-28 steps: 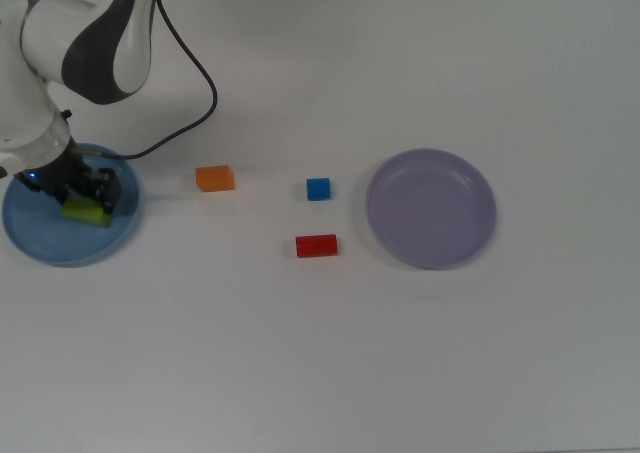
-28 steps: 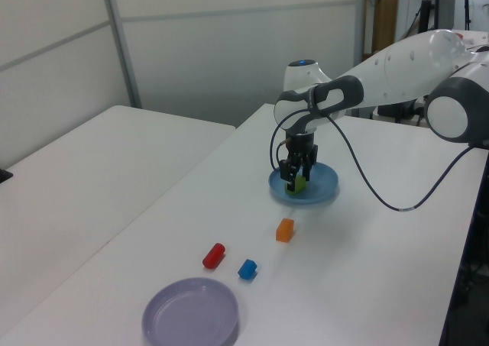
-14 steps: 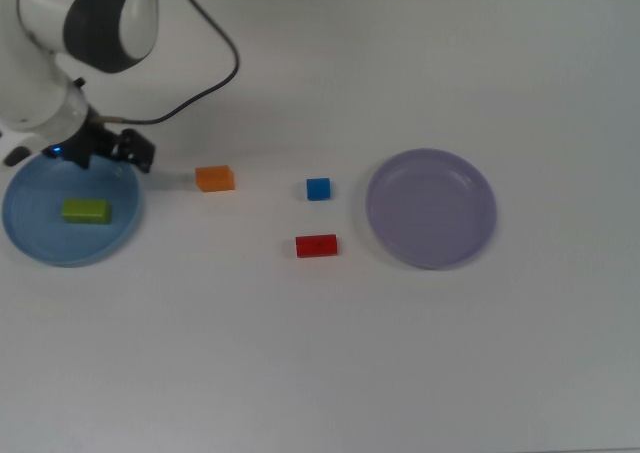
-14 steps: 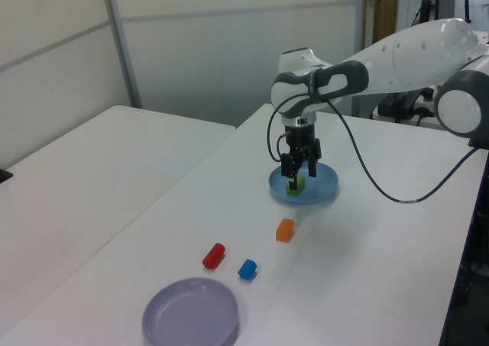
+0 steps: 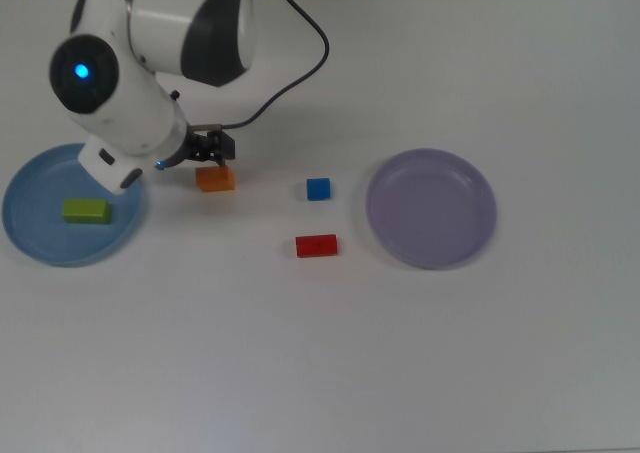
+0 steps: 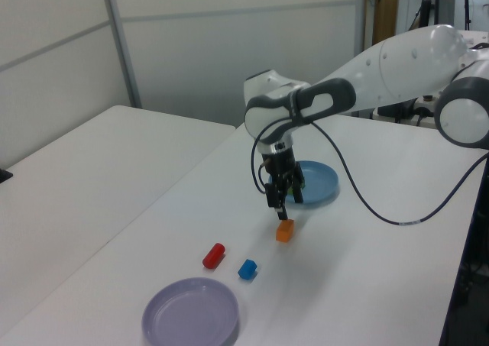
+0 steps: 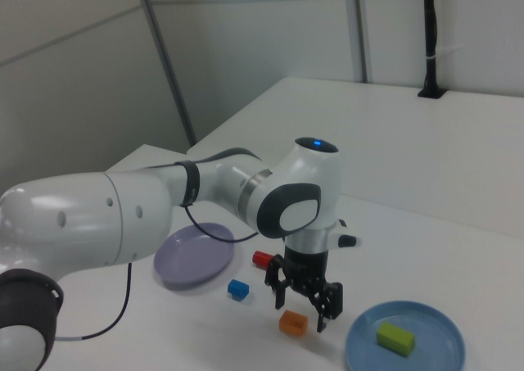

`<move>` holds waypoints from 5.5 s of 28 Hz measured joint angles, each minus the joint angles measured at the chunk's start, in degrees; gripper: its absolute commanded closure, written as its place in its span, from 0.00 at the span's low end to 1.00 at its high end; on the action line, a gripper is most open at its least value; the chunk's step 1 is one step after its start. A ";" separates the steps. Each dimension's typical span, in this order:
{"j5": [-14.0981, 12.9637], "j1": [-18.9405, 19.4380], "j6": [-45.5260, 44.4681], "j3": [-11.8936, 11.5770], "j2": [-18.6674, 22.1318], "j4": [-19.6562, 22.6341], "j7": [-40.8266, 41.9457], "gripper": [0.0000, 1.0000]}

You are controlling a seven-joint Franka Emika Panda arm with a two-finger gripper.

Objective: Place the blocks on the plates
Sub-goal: 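Move the gripper to the orange block and grasp it, then place the orange block on the light blue plate beside the green block, then move the gripper to the red block and grasp it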

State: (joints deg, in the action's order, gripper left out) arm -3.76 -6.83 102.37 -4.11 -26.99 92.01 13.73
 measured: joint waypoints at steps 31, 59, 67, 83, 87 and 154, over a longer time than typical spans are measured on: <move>1.58 2.52 0.91 0.04 -2.01 -0.35 -1.14 0.00; 1.59 2.94 0.90 1.75 -2.03 -0.14 -1.50 0.79; 1.64 2.75 0.91 1.69 -1.90 -0.40 -1.50 0.87; 2.67 -11.31 2.87 0.77 2.31 -3.57 1.65 0.82; 3.23 -12.38 6.09 0.43 0.49 -3.54 1.65 0.74; 7.79 7.88 24.55 9.94 -5.79 -2.99 -17.16 0.00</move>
State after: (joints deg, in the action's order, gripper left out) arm 4.03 1.05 126.92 5.84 -32.78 89.02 -3.43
